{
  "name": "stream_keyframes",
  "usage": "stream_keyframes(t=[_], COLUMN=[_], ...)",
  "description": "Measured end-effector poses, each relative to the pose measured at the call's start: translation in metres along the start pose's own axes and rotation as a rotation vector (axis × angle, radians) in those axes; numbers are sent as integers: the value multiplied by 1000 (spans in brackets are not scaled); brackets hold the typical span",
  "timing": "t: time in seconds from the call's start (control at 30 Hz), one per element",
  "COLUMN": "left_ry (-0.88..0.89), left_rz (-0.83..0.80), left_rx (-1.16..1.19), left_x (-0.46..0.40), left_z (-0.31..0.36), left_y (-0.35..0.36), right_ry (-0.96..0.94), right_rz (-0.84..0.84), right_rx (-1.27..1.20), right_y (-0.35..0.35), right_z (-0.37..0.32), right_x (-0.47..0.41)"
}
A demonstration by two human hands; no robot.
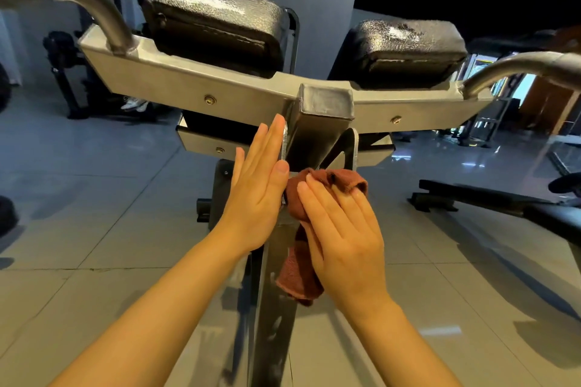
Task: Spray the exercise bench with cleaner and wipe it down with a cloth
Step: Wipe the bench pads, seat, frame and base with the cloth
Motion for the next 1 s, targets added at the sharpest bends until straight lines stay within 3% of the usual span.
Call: stream_keyframes(t=[0.2, 0.3, 0.37, 0.5, 0.57, 0.7, 0.8, 0.87, 0.93, 1.0], left_ry=[-46, -113, -174, -290, -329, -268, -121, -29, 33, 117], left_rz=[-9, 220, 343, 42, 6, -20, -138, -194, -187, -153], left_rx=[-59, -78, 36, 471, 524, 385, 239, 158, 135, 27], left_x=[0, 18, 42, 58, 56, 47, 41, 38, 34, 31], left_z=[2, 18, 40, 75, 73, 60, 62, 67, 68, 68], left_y=[-4, -25, -37, -27, -29, -39, -43, -46, -52, -60], right_ry=[27, 140, 130, 43, 40, 124, 376, 544, 595, 621], right_rz=[-42, 40, 95, 136, 124, 29, -21, -167, -272, -262], right_rx=[-124, -189, -190, -140, -150, -271, -421, -564, -660, -708], right_y=[-27, -49, -61, -61, -57, -60, -68, -63, -60, -63], right_z=[3, 6, 2, -16, -24, -29, -10, 0, -1, -5], right_x=[18, 25, 24, 8, 9, 22, 15, 8, 4, 4])
Point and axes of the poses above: each hand's wrist, its own x-axis away from the middle knuckle, its own y-axis out of the palm, z = x × y, the point moved 6 cm from there along -x, towards the middle knuckle, and after that the axes turned 14 degrees about -x, right-handed, at the moved point
